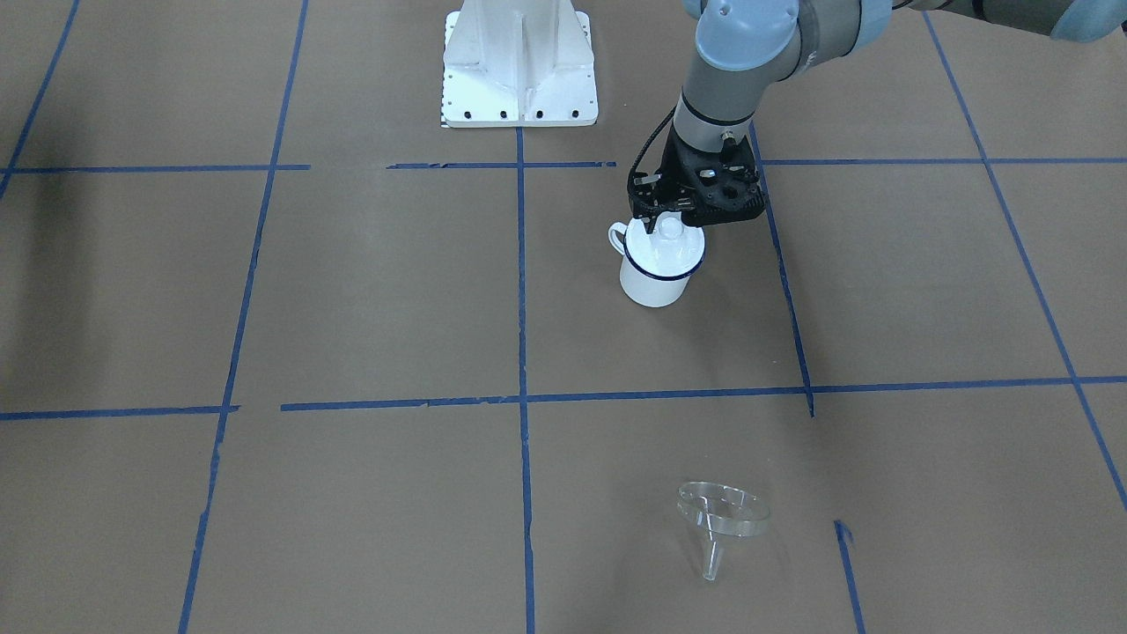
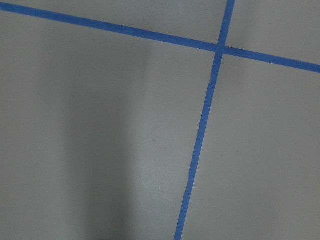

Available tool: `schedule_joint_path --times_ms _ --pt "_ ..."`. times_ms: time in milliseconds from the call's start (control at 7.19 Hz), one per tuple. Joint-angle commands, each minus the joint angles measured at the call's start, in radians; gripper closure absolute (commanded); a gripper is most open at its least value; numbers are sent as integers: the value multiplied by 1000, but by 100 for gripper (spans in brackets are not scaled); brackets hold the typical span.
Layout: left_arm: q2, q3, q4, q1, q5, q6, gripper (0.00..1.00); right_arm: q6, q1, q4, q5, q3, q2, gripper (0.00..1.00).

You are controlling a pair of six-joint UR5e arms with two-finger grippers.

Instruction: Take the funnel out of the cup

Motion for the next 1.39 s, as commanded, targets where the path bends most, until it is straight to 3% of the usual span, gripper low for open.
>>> schedule_joint_path --times_ms 0,278,556,695,974,1252 --pt "5 -15 0 -9 0 51 1 0 0 0 0 0 0 0" --pt "119 -69 -44 -142 -9 373 1 0 0 0 0 0 0 0" --pt "354 -72 -151 -405 -185 808 1 0 0 0 0 0 0 0" --pt "461 -63 -153 -555 -225 958 0 0 0 0 0 0 0 0" --pt "618 24 -147 -798 -241 1178 0 0 0 0 0 0 0 0" --pt "697 110 -153 -975 -319 1206 0 0 0 0 0 0 0 0"
